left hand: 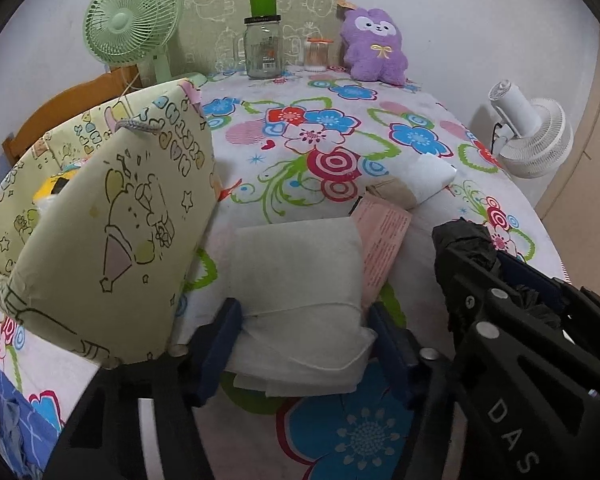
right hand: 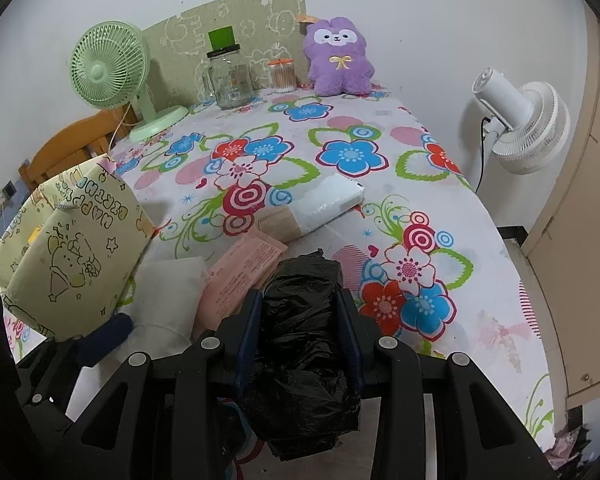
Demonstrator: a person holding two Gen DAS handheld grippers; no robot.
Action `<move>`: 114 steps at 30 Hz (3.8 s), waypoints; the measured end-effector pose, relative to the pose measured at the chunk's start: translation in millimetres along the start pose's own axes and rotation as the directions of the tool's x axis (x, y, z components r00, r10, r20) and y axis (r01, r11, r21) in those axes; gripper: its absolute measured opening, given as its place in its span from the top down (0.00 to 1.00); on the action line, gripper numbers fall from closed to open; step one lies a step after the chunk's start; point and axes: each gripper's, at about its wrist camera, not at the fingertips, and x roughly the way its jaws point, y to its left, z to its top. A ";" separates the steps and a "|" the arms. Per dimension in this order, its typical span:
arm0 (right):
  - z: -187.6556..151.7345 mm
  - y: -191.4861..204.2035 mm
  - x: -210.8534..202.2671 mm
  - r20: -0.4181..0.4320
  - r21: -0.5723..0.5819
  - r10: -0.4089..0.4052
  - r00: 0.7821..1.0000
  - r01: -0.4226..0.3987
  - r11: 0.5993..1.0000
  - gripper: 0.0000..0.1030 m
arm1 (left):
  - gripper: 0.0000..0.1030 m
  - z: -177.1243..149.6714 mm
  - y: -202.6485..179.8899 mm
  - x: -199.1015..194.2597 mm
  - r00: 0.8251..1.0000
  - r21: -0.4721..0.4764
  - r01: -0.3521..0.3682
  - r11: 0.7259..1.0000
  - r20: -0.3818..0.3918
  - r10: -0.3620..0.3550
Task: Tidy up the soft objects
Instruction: 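Grasp the white tissue sheet with the left tool while the right tool lifts the black bag, then carry the white tissue with the left tool while the right tool carries the black bag over the box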
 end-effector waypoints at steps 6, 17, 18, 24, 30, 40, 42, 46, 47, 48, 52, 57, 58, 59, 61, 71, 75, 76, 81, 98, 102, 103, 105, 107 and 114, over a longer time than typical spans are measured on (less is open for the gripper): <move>1.3 0.5 1.1 -0.002 0.007 0.002 1.000 -0.002 1.000 0.61 | 0.59 1.3 -0.4 -2.6 1.000 0.017 0.017 1.000 0.015 -0.018; 5.7 -2.9 -6.3 0.012 0.027 -0.002 1.000 0.002 1.000 0.60 | 0.81 7.4 -4.2 -14.0 0.997 0.043 0.061 0.997 0.034 -0.062; 6.5 -2.9 -7.6 0.014 0.028 -0.004 1.000 0.003 1.000 0.60 | 0.81 8.1 -4.6 -15.7 0.997 0.044 0.063 0.997 0.035 -0.064; 12.8 -1.9 -21.1 0.041 0.031 -0.007 0.999 0.005 0.999 0.60 | 0.82 15.3 -5.8 -29.0 0.996 0.057 0.069 0.996 0.060 -0.073; 23.0 0.7 -40.2 0.083 0.034 -0.011 0.996 0.008 0.999 0.60 | 0.82 25.2 -6.4 -48.9 0.990 0.074 0.068 0.995 0.115 -0.076; 37.1 7.6 -73.3 0.158 0.041 -0.022 0.987 0.016 0.999 0.60 | 0.82 40.9 -3.5 -81.7 0.978 0.112 0.086 0.990 0.180 -0.106; 39.4 10.1 -80.0 0.170 0.040 -0.024 0.985 0.017 0.999 0.60 | 0.82 43.6 -2.7 -88.1 0.975 0.119 0.090 0.989 0.191 -0.111; 45.5 15.9 -91.8 0.193 0.037 -0.028 0.981 0.021 0.999 0.60 | 0.82 48.7 1.5 -100.7 0.970 0.130 0.094 0.987 0.213 -0.120; 46.9 17.3 -94.4 0.197 0.036 -0.029 0.980 0.023 0.999 0.60 | 0.82 49.9 2.7 -103.4 0.968 0.134 0.095 0.986 0.217 -0.123; 48.7 19.6 -98.2 0.204 0.032 -0.030 0.979 0.024 0.999 0.60 | 0.82 50.8 4.2 -106.9 0.967 0.136 0.095 0.986 0.224 -0.124; 53.0 27.1 -108.1 0.224 0.019 -0.029 0.974 0.025 0.999 0.60 | 0.82 56.0 10.2 -116.1 0.961 0.145 0.095 0.985 0.244 -0.129; 57.5 39.2 -114.9 0.233 0.006 -0.015 0.972 0.014 1.000 0.61 | 0.82 61.0 20.8 -122.8 0.957 0.153 0.093 0.984 0.258 -0.131; 58.3 41.3 -115.5 0.235 0.004 -0.012 0.972 0.011 1.000 0.61 | 0.82 61.8 23.5 -124.0 0.957 0.153 0.093 0.984 0.260 -0.131; 59.3 44.3 -116.7 0.238 0.000 -0.009 0.971 0.009 1.000 0.61 | 0.82 62.2 25.9 -124.9 0.956 0.154 0.093 0.984 0.261 -0.132; 60.9 49.8 -118.1 0.243 -0.008 -0.001 0.970 0.003 1.000 0.61 | 0.82 63.7 31.6 -127.5 0.955 0.155 0.089 0.984 0.269 -0.128; 67.9 82.9 -115.1 0.241 -0.051 0.050 0.969 -0.038 0.998 0.61 | 0.82 69.8 61.9 -130.4 0.953 0.157 0.062 0.986 0.283 -0.105; 71.5 97.2 -110.8 0.238 -0.074 0.063 0.969 -0.047 0.996 0.61 | 0.82 71.9 74.3 -129.7 0.953 0.155 0.049 0.987 0.290 -0.093; 72.7 100.3 -109.4 0.237 -0.078 0.066 0.969 -0.049 0.996 0.61 | 0.82 72.6 77.9 -129.2 0.953 0.153 0.048 0.987 0.290 -0.091; 76.9 117.5 -102.6 0.231 -0.101 0.089 0.969 -0.067 0.993 0.61 | 0.82 74.8 93.1 -125.9 0.953 0.141 0.038 0.989 0.292 -0.078; 83.4 168.8 -63.5 0.193 -0.137 0.138 0.971 -0.113 0.984 0.61 | 0.81 78.6 147.6 -98.7 0.964 0.124 0.025 0.992 0.258 -0.057; 83.8 177.3 -53.5 0.174 -0.141 0.148 0.974 -0.124 0.982 0.61 | 0.79 79.9 157.4 -88.2 0.969 0.109 0.030 0.994 0.241 -0.056; 83.9 179.5 -50.8 0.170 -0.144 0.150 0.974 -0.126 0.982 0.61 | 0.79 80.0 160.5 -83.9 0.972 0.102 0.032 0.994 0.228 -0.054; 84.1 184.1 -44.7 0.157 -0.150 0.157 0.975 -0.134 0.980 0.61 | 0.78 79.7 165.1 -76.9 0.976 0.092 0.030 0.995 0.211 -0.049; 84.0 187.5 -39.8 0.149 -0.155 0.160 0.976 -0.136 0.979 0.61 | 0.77 78.4 169.6 -71.2 0.979 0.084 0.025 0.996 0.198 -0.042; 82.3 199.1 -20.9 0.111 -0.166 0.178 0.978 -0.158 0.973 0.61 | 0.67 73.9 182.1 -54.0 0.989 0.053 0.015 0.998 0.148 -0.023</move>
